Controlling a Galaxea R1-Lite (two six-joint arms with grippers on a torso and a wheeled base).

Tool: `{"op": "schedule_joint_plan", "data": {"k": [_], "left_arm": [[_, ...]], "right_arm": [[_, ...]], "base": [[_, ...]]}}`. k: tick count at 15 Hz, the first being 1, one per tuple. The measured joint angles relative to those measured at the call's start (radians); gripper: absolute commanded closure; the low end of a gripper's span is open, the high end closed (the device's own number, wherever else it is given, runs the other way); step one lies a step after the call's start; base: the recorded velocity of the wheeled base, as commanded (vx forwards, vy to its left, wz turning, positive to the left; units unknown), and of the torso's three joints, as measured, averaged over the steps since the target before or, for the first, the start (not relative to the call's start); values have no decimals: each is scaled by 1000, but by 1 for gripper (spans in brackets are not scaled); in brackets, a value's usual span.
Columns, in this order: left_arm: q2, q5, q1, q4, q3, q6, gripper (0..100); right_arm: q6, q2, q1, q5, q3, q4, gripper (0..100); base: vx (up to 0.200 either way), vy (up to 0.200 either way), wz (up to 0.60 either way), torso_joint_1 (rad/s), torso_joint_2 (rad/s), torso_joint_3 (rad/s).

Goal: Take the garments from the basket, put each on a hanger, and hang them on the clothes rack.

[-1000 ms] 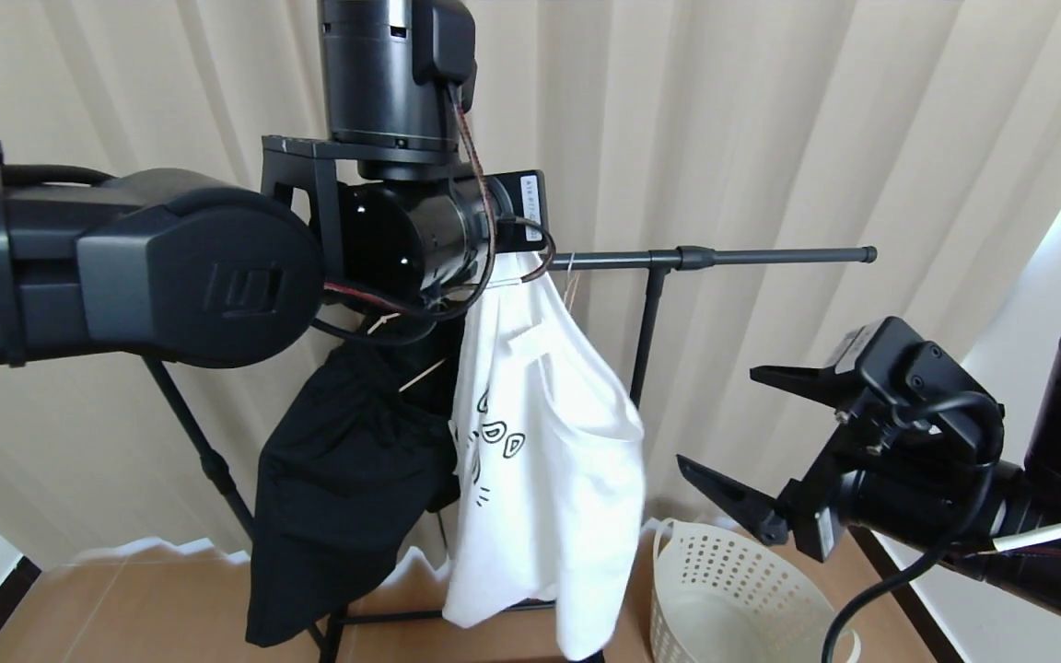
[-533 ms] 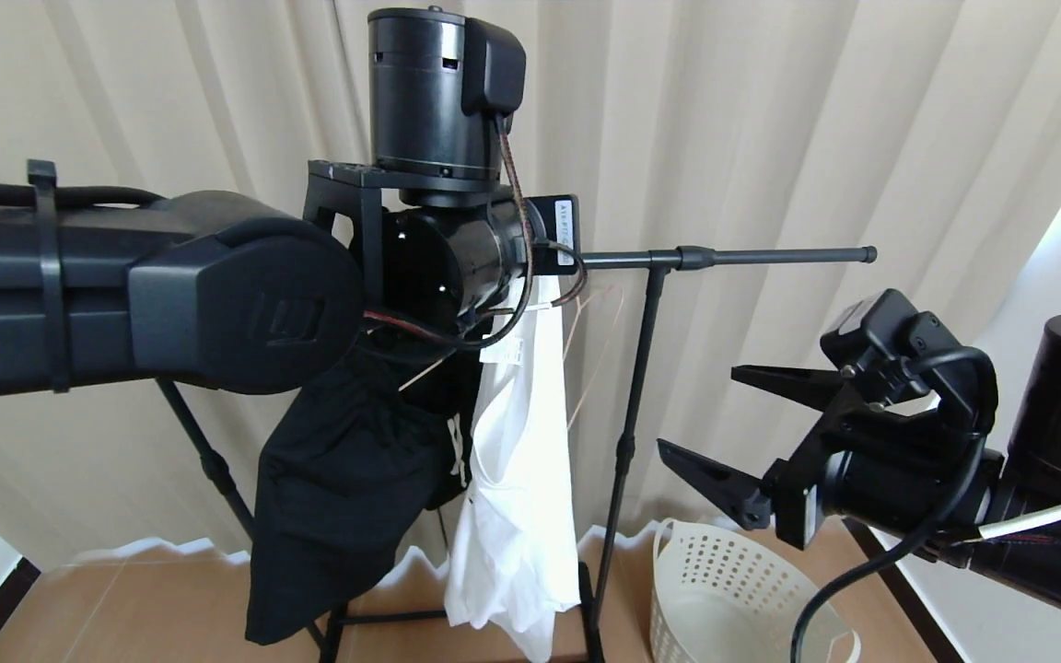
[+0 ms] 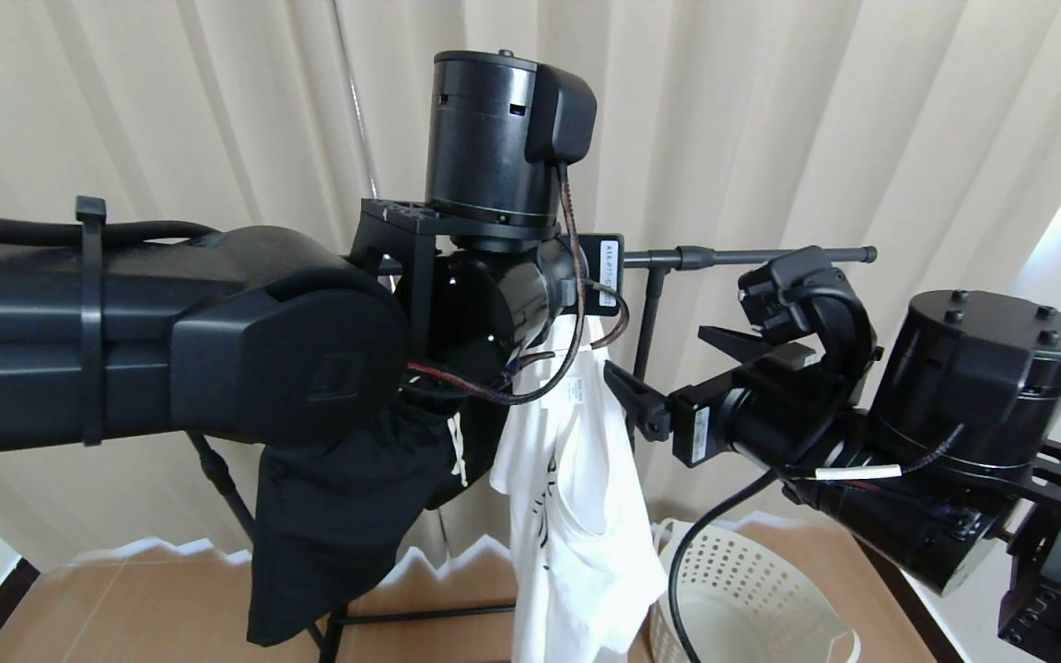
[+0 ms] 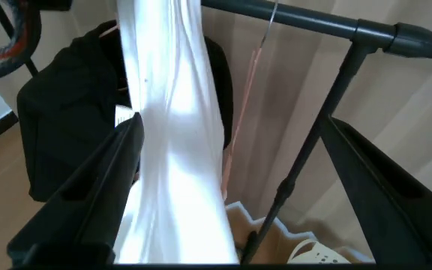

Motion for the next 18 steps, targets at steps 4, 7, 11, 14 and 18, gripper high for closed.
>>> {"op": "schedule_joint_plan", "data": {"k": [4, 7, 11, 14, 18], "left_arm": [[1, 1, -22, 0, 1, 0, 100], [0, 1, -25, 1, 9, 0, 100], [-3, 1, -22, 0, 17, 2, 100], [-3, 1, -18, -4, 17, 1, 100], [-3, -2, -16, -7, 19, 0, 100]], "right_arm": [[0, 47, 0, -23, -26, 0, 0], [-5, 75, -41, -58, -34, -1, 0], [-29, 96, -93, -48, -32, 0, 0], [-34, 121, -106, -46, -27, 1, 0], [-49, 174, -109, -46, -21, 0, 0]], "base": [[0, 0, 0, 0, 0, 0], [0, 0, 0, 0, 0, 0], [0, 0, 0, 0, 0, 0], [0, 0, 0, 0, 0, 0], [0, 0, 0, 0, 0, 0]]}}
